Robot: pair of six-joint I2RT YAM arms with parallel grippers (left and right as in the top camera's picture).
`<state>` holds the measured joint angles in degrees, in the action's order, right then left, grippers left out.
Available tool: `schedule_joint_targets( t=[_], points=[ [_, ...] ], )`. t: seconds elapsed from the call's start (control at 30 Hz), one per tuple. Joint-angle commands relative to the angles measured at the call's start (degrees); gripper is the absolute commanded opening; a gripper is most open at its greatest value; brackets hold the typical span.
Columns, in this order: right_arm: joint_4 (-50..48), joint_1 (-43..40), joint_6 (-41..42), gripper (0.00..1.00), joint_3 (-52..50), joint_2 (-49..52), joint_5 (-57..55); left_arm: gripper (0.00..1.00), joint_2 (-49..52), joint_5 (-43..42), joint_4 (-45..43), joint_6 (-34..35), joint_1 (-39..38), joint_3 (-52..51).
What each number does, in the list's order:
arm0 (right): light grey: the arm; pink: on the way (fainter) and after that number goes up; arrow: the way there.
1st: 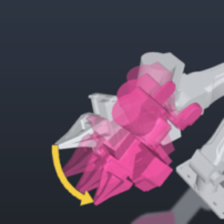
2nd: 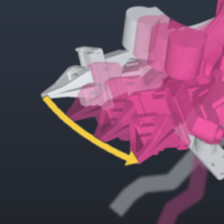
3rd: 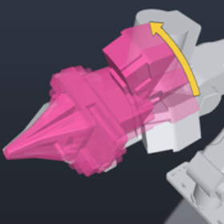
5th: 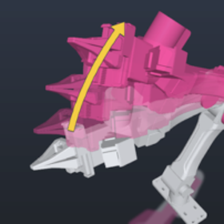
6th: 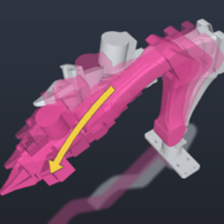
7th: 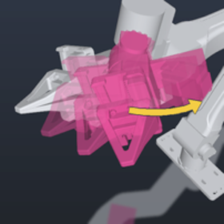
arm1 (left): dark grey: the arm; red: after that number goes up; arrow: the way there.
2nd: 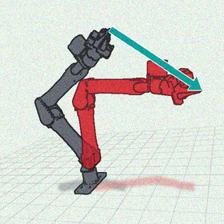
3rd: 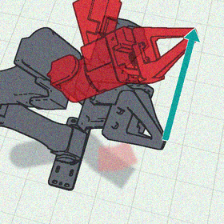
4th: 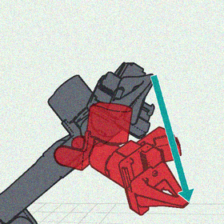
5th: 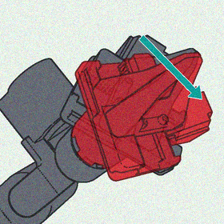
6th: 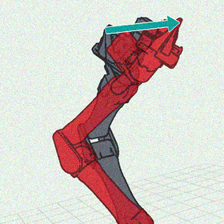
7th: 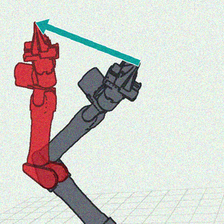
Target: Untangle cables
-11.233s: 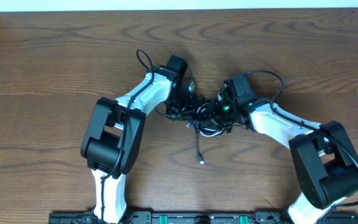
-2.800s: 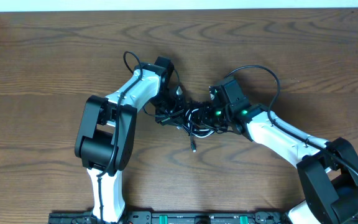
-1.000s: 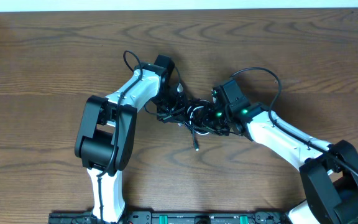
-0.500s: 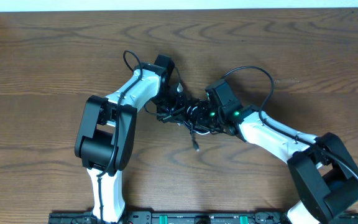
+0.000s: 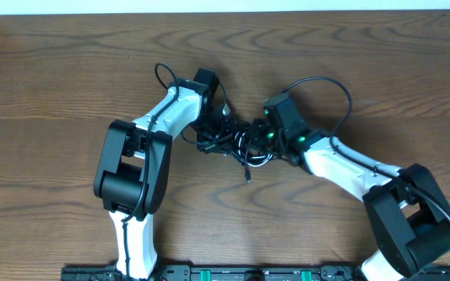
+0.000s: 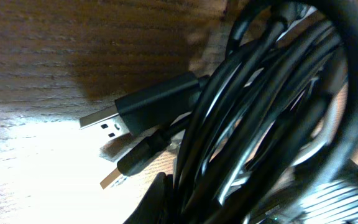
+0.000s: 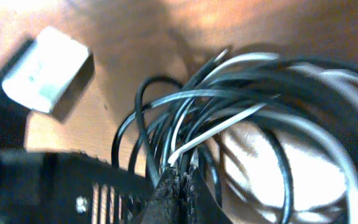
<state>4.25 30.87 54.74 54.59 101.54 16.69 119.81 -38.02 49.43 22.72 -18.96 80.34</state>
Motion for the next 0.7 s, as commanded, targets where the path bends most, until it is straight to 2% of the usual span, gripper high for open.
schedule_joint_targets(
  t=[0.0, 0.2, 0.33, 0.47, 0.6, 0.67],
  points=[
    [-1.07, -4.74, -0.61, 0.01, 0.70, 0.48, 1.92, 0.08, 0.42, 0.11, 0.83, 0.24, -0.13, 1.09],
    [-0.98, -9.22, -5.22, 0.01, 0.70, 0.48, 3.41, 0.08, 0.42, 0.09, 0.90, -0.22, -0.13, 1.09],
    [-1.05, -10.21, -5.11, 0.01, 0.70, 0.48, 3.48, 0.08, 0.42, 0.09, 1.75, -3.06, -0.13, 1.09],
    [-3.80, -12.39, 1.03, 0.01, 0.70, 0.48, 10.38, 0.07, 0.42, 0.11, 3.06, -7.61, -0.13, 1.09],
    [-9.97, -15.10, 7.39, 0.01, 0.70, 0.48, 18.75, 0.08, 0.42, 1.51, 3.65, -7.91, -0.15, 1.09],
    [-13.27, -16.11, 7.74, 0.01, 0.70, 0.48, 21.07, 0.08, 0.42, 2.10, 3.63, -7.91, -0.13, 1.09]
  ],
)
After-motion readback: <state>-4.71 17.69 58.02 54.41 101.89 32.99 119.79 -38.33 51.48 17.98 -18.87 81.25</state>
